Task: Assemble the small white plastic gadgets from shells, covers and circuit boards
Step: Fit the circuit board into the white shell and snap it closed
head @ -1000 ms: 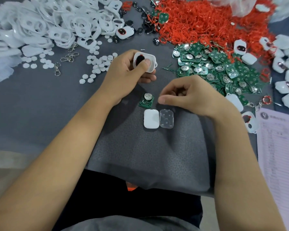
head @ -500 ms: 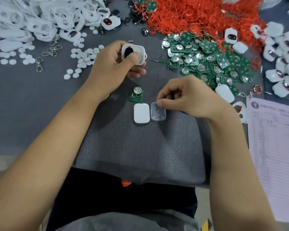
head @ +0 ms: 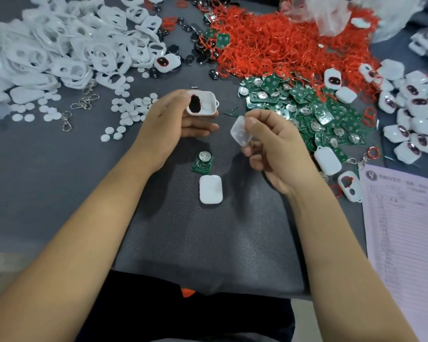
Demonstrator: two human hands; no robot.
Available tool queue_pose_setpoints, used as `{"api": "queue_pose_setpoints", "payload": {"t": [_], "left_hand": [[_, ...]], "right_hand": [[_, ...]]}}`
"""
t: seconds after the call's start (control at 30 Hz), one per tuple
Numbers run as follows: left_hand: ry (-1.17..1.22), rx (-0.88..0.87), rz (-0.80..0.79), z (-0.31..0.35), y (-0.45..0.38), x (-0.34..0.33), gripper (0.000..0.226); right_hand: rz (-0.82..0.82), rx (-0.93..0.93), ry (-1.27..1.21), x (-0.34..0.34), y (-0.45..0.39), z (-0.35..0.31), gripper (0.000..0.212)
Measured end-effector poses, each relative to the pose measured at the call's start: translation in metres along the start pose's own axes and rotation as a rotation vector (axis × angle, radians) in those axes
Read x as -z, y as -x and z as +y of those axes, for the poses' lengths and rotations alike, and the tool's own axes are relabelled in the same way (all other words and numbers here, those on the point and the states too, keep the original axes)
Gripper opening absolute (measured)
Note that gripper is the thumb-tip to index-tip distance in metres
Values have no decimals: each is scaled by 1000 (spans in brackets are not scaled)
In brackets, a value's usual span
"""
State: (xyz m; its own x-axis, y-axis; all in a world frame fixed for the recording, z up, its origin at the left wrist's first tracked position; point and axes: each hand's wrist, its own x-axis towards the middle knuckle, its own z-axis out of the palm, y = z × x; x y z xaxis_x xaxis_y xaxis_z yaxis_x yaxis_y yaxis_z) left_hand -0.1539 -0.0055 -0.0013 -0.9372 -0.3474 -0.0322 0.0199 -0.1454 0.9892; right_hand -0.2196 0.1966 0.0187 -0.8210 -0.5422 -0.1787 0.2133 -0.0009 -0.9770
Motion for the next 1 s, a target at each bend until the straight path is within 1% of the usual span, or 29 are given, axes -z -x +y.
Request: {"api": "queue_pose_setpoints", "payload": {"t": [0.13,0.27,0.4,0.43,0.57,0.67,0.7,0.8,0.9,1.0], "left_hand": [[-19,6,-26,3,3,-1,36],[-110,-14,-61,4,8,-2,27],[-127,-22,-73,5,10,-3,24],[-116,-22,-71,6,10,-2,24],[-2,5,-57,9,11,-1,23],[160,134,-94,11,14,-1,26],[215,182,-127,11,15,-2,29],[326,267,-206,11,17,-4,37],[362,319,-209,11,17,-6,41],[342,332,-207,11,17,-6,41]], "right_hand": [[-45,15,-108,-4,-1,2,12],[-49,53,-109,-8,-1,4,5],[-36,47,-97,-9,-1,5,6],[-28,52,-102,-9,-1,5,6],[4,66,-100,-11,-1,7,14],[68,77,-64,-13,-1,9,4],[95,93,-61,-13,-2,10,5],[141,178,-45,-14,-3,10,5],[182,287,62,-15,-1,9,14],[199,383,137,-16,0,7,19]]}}
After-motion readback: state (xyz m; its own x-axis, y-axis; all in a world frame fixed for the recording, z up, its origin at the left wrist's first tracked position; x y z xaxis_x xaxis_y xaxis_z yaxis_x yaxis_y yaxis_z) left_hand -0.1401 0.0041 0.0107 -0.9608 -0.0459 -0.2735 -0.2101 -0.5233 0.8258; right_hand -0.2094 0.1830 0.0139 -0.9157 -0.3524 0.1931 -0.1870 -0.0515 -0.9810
